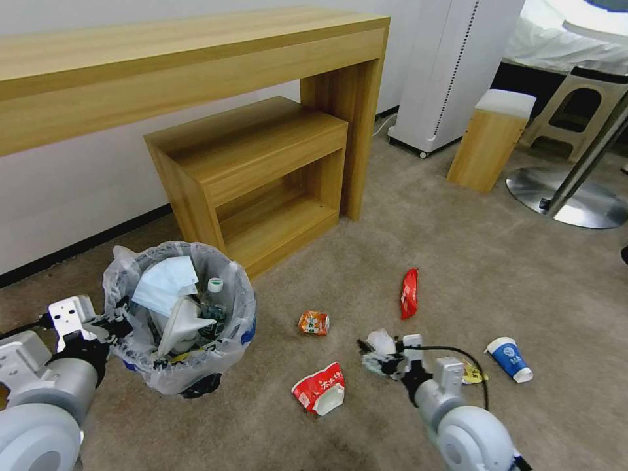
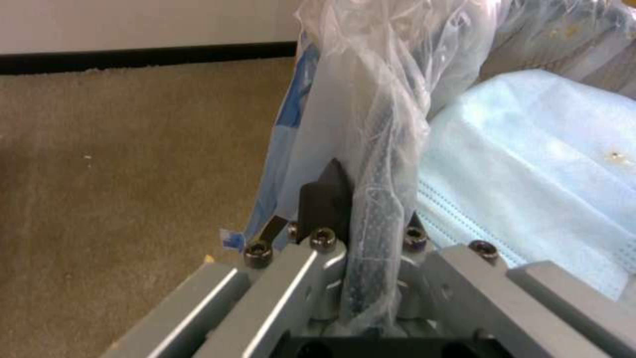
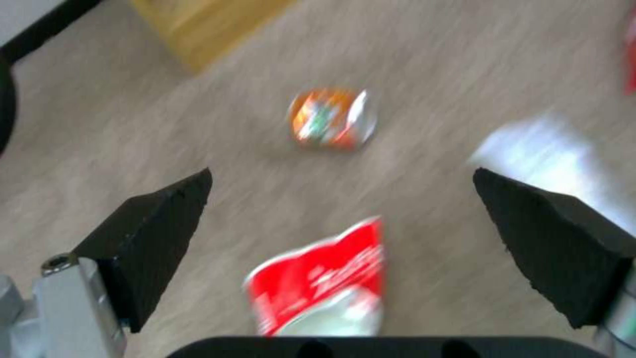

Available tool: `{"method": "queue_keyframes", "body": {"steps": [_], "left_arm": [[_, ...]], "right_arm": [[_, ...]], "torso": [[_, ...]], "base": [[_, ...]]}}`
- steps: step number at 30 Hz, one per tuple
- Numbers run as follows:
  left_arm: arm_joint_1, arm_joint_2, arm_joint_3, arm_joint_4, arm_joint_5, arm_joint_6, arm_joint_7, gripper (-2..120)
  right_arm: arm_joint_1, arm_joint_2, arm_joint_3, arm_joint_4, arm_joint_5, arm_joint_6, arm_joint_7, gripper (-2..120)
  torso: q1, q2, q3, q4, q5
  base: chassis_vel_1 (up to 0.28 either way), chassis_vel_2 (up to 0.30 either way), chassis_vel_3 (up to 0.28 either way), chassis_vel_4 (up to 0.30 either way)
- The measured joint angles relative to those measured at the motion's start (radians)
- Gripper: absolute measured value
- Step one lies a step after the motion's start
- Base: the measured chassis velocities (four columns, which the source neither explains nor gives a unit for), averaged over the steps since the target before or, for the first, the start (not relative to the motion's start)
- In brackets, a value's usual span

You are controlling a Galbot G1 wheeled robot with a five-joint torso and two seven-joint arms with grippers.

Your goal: Pick up the trash bin and place the garbage on the floor into it.

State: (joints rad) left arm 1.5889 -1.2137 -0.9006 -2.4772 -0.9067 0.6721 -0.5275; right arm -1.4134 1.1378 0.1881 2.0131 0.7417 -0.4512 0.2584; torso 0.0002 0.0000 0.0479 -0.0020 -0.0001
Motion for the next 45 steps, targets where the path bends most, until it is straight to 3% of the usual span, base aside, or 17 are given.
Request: {"method": "queue_keyframes", "body": {"steps": [5, 8, 16, 27, 38, 45], "left_arm": [[-0.003, -0.006, 0.007, 0.002, 0.007, 0.0, 0.0, 1], [-0.004, -0.01, 0.006, 0.005, 0.009, 0.0, 0.0, 1], [-0.004, -0.014, 0.001, 0.008, 0.012, 0.0, 0.0, 1], [0.005, -0.021, 0.003, -0.003, 0.02, 0.001, 0.0, 1], [0.018, -0.041, 0.016, -0.016, 0.041, 0.001, 0.0, 1], [0.027, -0.055, 0.032, -0.023, 0.063, 0.001, 0.001, 1]], "right_arm": [[0.033, 0.035, -0.043, -0.045, 0.045, -0.016, 0.029, 100], [0.096, 0.097, -0.109, -0.108, 0.164, -0.046, 0.121, 100], [0.161, 0.128, -0.144, -0.097, 0.33, -0.1, 0.246, 100], [0.169, 0.18, -0.156, -0.084, 0.489, -0.129, 0.311, 100], [0.166, 0.126, -0.105, -0.116, 0.488, -0.154, 0.306, 100], [0.276, 0.027, -0.142, -0.191, 0.493, -0.234, 0.283, 100]], "torso": [[0.0, 0.0, 0.0, 0.0, 0.0001], [0.0, 0.0, 0.0, 0.0001, 0.0001], [0.0, 0.0, 0.0, 0.0001, -0.0001], [0.0, 0.0, 0.0, 0.0001, 0.0001], [0.0, 0.0, 0.0, -0.0001, 0.0002], [0.0, 0.0, 0.0, 0.0, 0.0002]], "base": [[0.0, 0.0, 0.0, 0.0], [0.0, 0.0, 0.0, 0.0], [0.0, 0.0, 0.0, 0.0], [0.0, 0.0, 0.0, 0.0], [0.0, 0.0, 0.0, 0.0], [0.0, 0.0, 0.0, 0.0]]}}
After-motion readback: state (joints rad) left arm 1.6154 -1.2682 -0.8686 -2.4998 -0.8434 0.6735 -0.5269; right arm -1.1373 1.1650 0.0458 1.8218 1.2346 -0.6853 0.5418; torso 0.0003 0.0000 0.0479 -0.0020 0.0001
